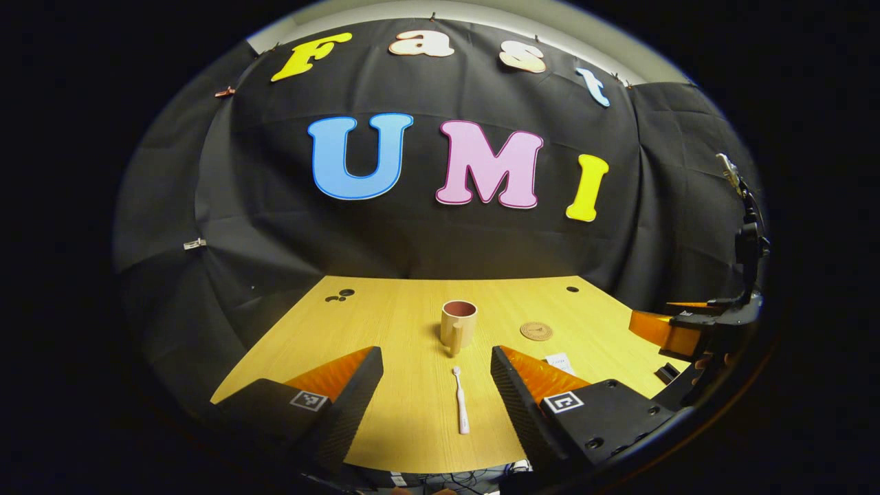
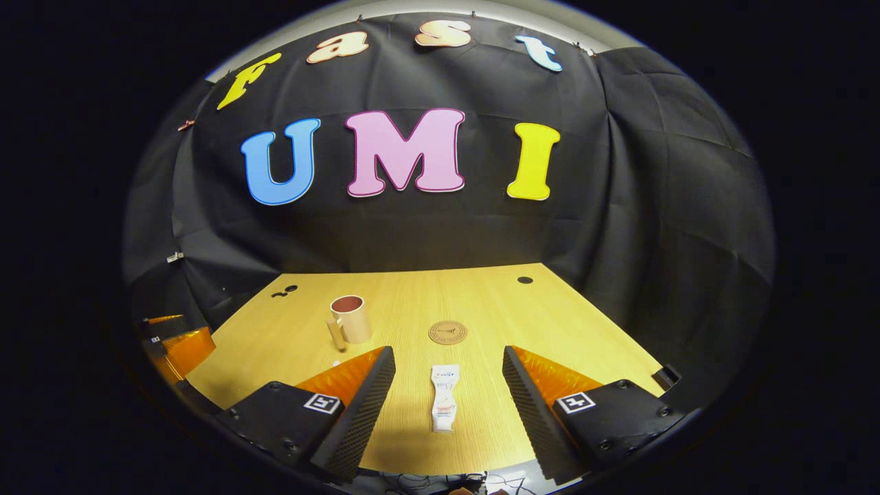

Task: Put the toothbrush and toothpaste on the desktop into the cup, then pick up the cup and place it on the coaster on the desktop.

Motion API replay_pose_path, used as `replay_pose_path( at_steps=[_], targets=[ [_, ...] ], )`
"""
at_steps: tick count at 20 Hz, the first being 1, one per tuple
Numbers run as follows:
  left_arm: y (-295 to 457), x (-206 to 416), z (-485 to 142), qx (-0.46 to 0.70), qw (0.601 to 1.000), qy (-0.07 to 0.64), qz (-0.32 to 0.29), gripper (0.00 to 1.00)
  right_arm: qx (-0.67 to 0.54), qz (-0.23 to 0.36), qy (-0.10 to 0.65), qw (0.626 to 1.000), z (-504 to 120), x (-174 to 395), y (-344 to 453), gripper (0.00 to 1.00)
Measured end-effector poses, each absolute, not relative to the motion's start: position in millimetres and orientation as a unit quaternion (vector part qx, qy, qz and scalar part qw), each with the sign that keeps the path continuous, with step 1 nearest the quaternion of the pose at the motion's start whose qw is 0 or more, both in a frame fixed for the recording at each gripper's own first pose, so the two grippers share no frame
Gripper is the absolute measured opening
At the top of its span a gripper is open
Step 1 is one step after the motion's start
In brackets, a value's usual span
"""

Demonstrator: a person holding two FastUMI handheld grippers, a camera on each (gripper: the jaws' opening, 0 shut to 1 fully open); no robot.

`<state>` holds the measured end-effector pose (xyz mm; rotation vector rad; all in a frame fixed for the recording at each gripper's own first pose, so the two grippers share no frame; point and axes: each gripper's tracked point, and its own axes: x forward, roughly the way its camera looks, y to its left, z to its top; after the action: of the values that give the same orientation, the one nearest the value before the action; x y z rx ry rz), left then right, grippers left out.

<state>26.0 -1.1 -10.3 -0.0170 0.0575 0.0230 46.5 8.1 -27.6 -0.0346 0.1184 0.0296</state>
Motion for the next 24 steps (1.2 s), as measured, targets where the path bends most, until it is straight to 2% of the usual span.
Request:
replay_pose_path(
  at_steps=[13,14,15,18,19,20,21,24],
  targets=[
    [20,46,-26,-0.037,0.992,0.072,0.092,0.98,-0.036,0.037,0.197,0.979,-107,137,6,0.97],
    [22,47,-31,-0.039,0.991,0.078,0.101,0.94,-0.037,0.038,0.209,0.977,-116,145,6,0.97],
    [23,47,-35,-0.041,0.990,0.084,0.109,0.98,-0.044,0.037,0.222,0.973,-125,150,4,0.97],
    [25,45,-43,-0.041,0.985,0.103,0.131,0.98,-0.062,0.047,0.260,0.962,-153,166,5,0.97],
    [25,45,-45,-0.040,0.984,0.109,0.137,0.94,-0.065,0.051,0.274,0.958,-162,170,6,0.97],
    [25,46,-52,-0.040,0.982,0.116,0.143,0.94,-0.067,0.052,0.287,0.954,-173,173,5,0.97],
    [25,46,-56,-0.042,0.980,0.122,0.149,0.98,-0.067,0.054,0.300,0.950,-181,177,5,0.97],
    [21,46,-67,-0.043,0.976,0.138,0.160,0.98,-0.091,0.052,0.348,0.931,-213,184,-3,0.97]
  ],
)
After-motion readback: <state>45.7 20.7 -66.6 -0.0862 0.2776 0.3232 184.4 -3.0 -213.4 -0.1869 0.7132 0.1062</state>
